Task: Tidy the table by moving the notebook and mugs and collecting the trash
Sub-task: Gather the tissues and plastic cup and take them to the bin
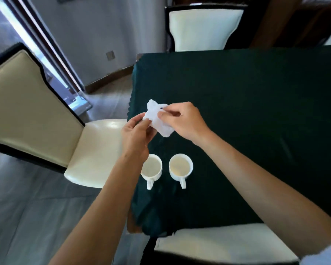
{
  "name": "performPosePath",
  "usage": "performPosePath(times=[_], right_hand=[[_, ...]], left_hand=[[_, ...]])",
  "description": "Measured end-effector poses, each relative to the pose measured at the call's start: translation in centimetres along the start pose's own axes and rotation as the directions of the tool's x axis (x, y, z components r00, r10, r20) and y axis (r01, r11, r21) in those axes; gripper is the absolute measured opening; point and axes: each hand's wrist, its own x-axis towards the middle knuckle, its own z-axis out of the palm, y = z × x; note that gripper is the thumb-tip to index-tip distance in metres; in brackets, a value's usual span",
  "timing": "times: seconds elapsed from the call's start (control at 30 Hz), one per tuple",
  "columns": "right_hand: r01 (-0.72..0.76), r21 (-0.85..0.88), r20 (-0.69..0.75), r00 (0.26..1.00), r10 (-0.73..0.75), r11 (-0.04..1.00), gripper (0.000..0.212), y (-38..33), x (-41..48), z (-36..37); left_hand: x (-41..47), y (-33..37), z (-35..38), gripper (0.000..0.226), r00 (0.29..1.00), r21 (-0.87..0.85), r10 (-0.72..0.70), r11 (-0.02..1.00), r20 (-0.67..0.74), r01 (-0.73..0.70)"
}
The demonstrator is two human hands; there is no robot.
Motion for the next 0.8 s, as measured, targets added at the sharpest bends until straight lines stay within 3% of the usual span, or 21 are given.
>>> performPosePath(times=[0.2, 0.37, 0.43, 0.5, 0.6, 0.73, 0.8], right_hand=[[-0.038, -0.038, -0.163, 0.986, 0.031, 0.999, 0.018, -2.8, -12.8, -0.6], [-0.058, -0.105, -0.410, 0.912, 0.010, 0.993, 0.008, -3.6, -23.3, -1.4], [-0.095, -0.076, -0.506, 0.862, 0.044, 0.993, 0.002, -3.5, -27.5, -2.5], [-0.118, 0.058, -0.581, 0.804, 0.129, 0.991, 0.012, -3.1, -31.5, -3.6], [-0.036, 0.339, -0.691, 0.669, 0.275, 0.940, 0.034, -2.4, -37.9, -5.4], [0.059, 0.515, -0.747, 0.520, 0.414, 0.855, 0.026, -0.9, -45.9, -7.9], [0.123, 0.572, -0.763, 0.444, 0.470, 0.811, 0.026, -0.2, -49.7, -9.3]], left_hand=[[-9.1, -0.5, -1.8, 0.022, 0.957, 0.051, -0.071, 0.997, 0.281, 0.058], [-16.9, -1.5, -1.6, 0.018, 0.827, 0.121, -0.097, 0.992, 0.554, 0.036], [-20.1, -2.4, -0.7, 0.015, 0.774, 0.151, -0.121, 0.988, 0.622, 0.034], [-23.0, -3.4, 0.4, 0.016, 0.743, 0.147, -0.148, 0.987, 0.652, 0.068], [-27.8, -5.3, 2.6, 0.015, 0.656, 0.193, -0.205, 0.977, 0.726, 0.092], [-34.1, -9.3, 5.2, 0.017, 0.528, 0.302, -0.308, 0.948, 0.792, 0.099], [-37.0, -11.7, 6.7, 0.017, 0.500, 0.339, -0.352, 0.933, 0.791, 0.121]])
